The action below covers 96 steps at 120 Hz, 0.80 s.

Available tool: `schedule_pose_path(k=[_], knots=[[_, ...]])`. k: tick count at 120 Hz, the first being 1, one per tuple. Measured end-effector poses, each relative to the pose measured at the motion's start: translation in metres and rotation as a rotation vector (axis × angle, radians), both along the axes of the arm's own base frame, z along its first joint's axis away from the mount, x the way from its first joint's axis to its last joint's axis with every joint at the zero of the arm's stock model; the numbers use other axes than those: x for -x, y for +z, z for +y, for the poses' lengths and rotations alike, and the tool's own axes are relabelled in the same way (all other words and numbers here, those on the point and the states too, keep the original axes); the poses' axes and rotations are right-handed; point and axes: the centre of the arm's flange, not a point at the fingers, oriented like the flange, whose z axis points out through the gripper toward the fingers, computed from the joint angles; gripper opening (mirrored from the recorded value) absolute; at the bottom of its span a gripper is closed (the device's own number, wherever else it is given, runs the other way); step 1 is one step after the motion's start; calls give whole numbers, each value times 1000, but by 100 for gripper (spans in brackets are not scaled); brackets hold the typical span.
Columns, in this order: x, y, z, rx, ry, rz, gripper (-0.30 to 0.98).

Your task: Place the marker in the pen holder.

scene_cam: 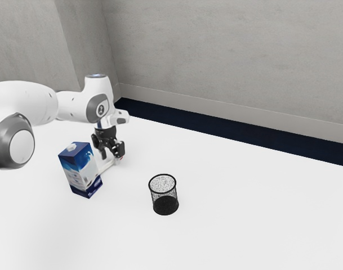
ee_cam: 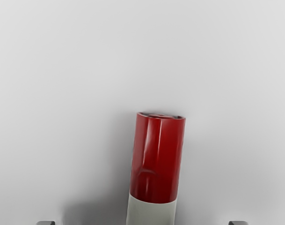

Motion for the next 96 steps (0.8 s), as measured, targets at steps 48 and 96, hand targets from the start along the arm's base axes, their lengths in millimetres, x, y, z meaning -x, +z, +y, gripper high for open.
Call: schedule_pose_path(k=[48,96], knots=[[-2,-2,-8,10,-11,-2,7],[-11,114,-41,-4,-63,-122,-6]])
